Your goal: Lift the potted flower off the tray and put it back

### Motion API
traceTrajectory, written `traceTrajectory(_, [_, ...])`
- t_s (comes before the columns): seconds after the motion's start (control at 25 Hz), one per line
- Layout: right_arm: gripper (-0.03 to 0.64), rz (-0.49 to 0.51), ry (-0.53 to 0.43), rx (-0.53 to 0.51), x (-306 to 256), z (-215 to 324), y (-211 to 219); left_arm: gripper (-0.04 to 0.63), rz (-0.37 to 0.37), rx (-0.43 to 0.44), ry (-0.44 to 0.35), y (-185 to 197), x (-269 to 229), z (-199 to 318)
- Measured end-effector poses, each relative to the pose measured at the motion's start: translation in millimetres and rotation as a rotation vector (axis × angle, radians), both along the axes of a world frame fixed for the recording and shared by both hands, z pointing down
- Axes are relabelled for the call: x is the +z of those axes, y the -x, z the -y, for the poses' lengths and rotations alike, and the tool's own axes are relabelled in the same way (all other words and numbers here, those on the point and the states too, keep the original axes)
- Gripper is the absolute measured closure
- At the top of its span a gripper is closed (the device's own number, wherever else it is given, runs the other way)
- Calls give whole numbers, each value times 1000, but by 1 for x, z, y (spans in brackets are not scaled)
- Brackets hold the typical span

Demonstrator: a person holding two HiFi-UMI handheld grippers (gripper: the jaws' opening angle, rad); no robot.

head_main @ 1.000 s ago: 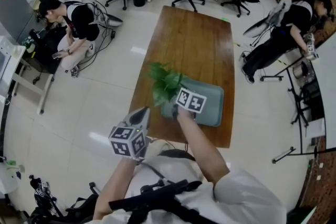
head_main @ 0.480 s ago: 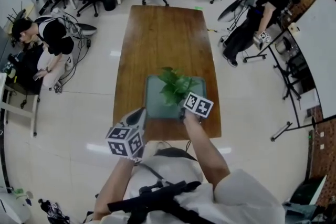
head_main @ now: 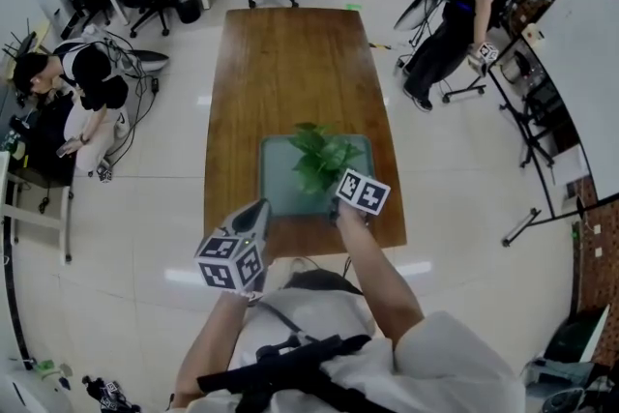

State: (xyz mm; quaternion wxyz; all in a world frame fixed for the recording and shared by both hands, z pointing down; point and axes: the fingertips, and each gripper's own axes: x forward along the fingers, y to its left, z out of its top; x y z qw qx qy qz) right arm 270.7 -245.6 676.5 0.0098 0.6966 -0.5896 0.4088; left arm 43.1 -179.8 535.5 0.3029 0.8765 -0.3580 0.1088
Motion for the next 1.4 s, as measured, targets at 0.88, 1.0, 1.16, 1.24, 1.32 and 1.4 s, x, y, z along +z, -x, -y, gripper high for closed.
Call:
traceTrajectory(0.88, [612,-57,-189,-96,-126,-100,38,595,2,78,-7,7,-8,-37])
traceTrajectory(1.0, [615,-117,-169,-133,-134,-125,56,595,18,105,-25,6,-6,-51])
traceTrajectory(1.16, [615,-175,-156,-169,-141,-153,77,595,7,135,-25,2,-6,-67])
traceTrajectory(1.24, [617,-180,-153,-161,-141,-166,83,595,0,155,-26,-1,-7,-76])
traceTrajectory(1.32, [617,-174,-157,-137,-141,-178,87,595,-4,172,-30,-3,-9,-82])
traceTrajectory(1.4, [617,-161,-159,-106,-140,-187,88,595,-5,185,-34,-5,-11,-87])
